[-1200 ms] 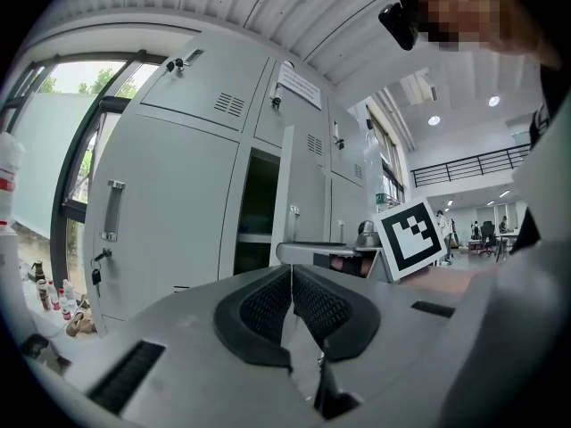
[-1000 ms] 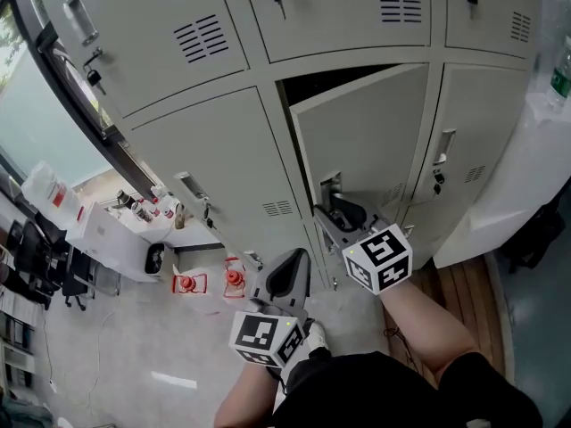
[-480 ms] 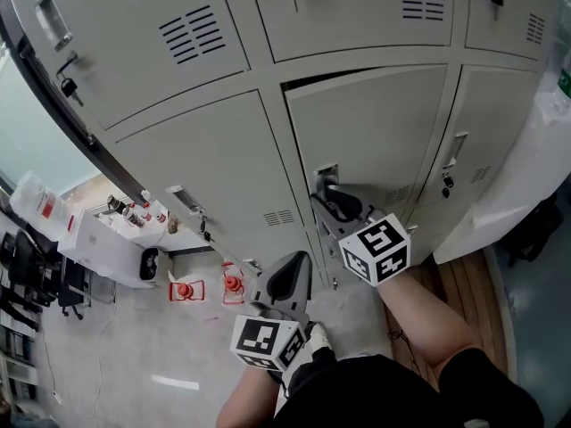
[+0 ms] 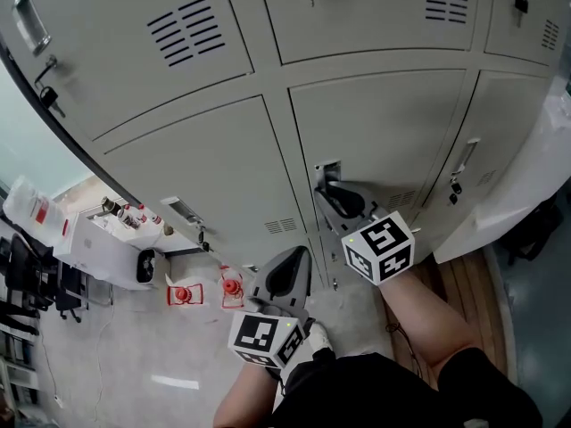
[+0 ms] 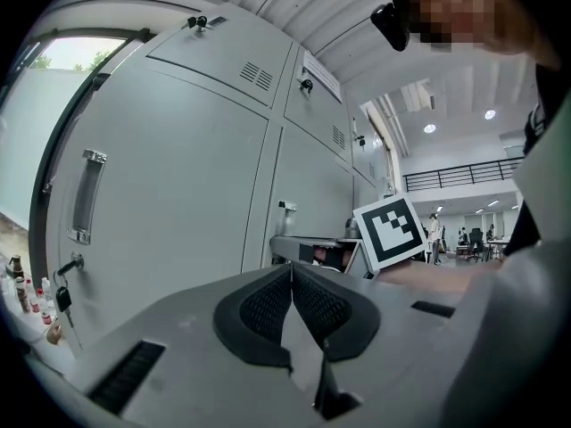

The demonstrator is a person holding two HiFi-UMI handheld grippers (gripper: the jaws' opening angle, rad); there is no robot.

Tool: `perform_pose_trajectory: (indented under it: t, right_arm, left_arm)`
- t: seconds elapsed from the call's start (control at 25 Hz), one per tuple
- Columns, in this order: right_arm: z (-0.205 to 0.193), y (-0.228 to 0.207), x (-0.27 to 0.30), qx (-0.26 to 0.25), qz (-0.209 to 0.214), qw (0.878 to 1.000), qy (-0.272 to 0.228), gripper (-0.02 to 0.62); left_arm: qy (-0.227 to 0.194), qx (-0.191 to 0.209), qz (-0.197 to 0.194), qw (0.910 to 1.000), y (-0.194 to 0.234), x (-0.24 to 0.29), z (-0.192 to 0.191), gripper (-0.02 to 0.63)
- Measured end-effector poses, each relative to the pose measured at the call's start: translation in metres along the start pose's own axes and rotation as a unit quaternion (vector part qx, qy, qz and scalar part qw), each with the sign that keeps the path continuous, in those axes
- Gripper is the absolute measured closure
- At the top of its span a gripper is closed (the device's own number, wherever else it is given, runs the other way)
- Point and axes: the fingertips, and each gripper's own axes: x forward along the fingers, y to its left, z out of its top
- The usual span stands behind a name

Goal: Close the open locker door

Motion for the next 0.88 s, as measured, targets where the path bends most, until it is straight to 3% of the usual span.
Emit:
perform_pose_trajectory:
  t: [0.88]
  right_arm:
    - [-0.004, -0.014, -0.012, -0.015, -0.016, 1.000, -0.011, 0.494]
  left_arm:
    - [0.008, 0.000, -0.026, 0.9996, -0.004, 0.014, -0.002, 0.586]
